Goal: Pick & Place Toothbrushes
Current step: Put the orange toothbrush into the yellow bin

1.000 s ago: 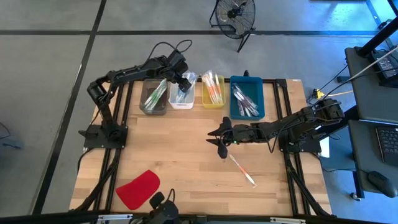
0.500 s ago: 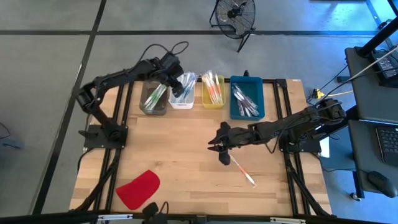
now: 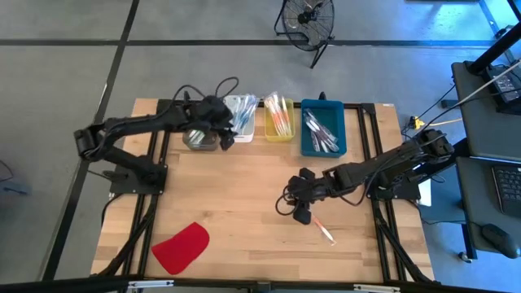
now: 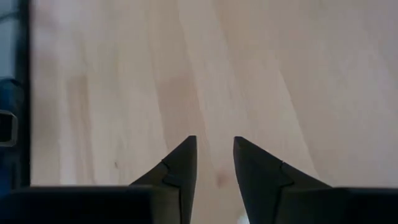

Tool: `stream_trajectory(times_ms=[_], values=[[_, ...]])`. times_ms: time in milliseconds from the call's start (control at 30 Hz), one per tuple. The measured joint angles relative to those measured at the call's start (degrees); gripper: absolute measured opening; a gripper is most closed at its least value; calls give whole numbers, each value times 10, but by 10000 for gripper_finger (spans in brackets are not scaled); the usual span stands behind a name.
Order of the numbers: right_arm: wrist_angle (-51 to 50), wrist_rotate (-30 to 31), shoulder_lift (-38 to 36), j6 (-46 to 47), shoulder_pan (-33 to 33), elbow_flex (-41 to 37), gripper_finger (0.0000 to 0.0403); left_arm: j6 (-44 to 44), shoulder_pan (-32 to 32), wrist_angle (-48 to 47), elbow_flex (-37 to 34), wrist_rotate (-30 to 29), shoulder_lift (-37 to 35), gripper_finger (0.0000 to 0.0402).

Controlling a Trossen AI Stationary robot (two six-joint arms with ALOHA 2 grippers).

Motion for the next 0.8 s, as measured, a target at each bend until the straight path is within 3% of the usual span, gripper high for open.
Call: stream_trajectory(times_ms=[167, 433, 800], values=[[-92, 0, 0, 86, 13, 0, 112, -28, -44, 84, -70, 0, -42, 186], [-197, -2, 0, 181, 25, 0, 111, -79, -106, 203, -162, 0, -51, 183], [-244, -1, 1, 300, 67, 0, 121, -93, -203, 299, -220, -36, -51, 182]])
